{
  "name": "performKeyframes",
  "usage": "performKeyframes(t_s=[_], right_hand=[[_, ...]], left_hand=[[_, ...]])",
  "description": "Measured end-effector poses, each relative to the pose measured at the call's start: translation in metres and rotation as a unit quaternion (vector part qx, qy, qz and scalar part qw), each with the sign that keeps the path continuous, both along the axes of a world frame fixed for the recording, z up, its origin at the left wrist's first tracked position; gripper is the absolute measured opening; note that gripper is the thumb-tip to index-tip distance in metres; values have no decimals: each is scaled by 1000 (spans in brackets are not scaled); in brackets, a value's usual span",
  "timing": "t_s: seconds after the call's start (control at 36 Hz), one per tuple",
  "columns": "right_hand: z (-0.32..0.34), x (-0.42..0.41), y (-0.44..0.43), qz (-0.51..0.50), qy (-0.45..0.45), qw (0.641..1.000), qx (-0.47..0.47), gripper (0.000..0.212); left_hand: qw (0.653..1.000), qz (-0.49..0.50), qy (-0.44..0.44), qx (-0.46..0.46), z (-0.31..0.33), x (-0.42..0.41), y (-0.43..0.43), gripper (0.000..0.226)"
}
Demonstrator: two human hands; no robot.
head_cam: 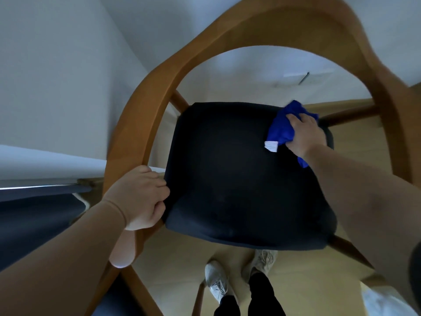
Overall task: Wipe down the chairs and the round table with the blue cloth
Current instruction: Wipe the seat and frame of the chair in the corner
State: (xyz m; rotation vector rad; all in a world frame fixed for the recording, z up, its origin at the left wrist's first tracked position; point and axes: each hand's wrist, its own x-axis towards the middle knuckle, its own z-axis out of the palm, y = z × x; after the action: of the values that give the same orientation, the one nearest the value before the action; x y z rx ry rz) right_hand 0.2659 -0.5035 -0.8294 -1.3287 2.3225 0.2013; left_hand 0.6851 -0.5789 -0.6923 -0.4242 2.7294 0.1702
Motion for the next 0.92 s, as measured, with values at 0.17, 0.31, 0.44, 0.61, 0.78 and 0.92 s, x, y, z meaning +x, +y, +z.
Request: performKeyframes(t_s=[0.17, 0.31, 0.44, 0.61, 0.78, 0.92], right_hand=[[3, -34, 80, -162, -11, 986, 27, 88], [2, -24, 98, -247, -34, 968, -6, 81], [6, -5, 125, -309, -39, 950, -9, 81], [4, 35, 172, -375, -45, 926, -5, 78], [4, 76, 215, -361, -21, 932, 29, 88], [11, 104, 246, -342, -41, 937, 53, 91]], left_hand=[[1000, -7, 13, -1, 0, 1, 1, 25], [1000, -12, 24, -9, -1, 1, 2, 27], [999, -12, 36, -13, -3, 3, 3, 24], [998, -13, 52, -33, -7, 6, 3, 29], [998, -11, 26, -60, -8, 7, 5, 38], [998, 16, 6, -62, -5, 6, 11, 35]])
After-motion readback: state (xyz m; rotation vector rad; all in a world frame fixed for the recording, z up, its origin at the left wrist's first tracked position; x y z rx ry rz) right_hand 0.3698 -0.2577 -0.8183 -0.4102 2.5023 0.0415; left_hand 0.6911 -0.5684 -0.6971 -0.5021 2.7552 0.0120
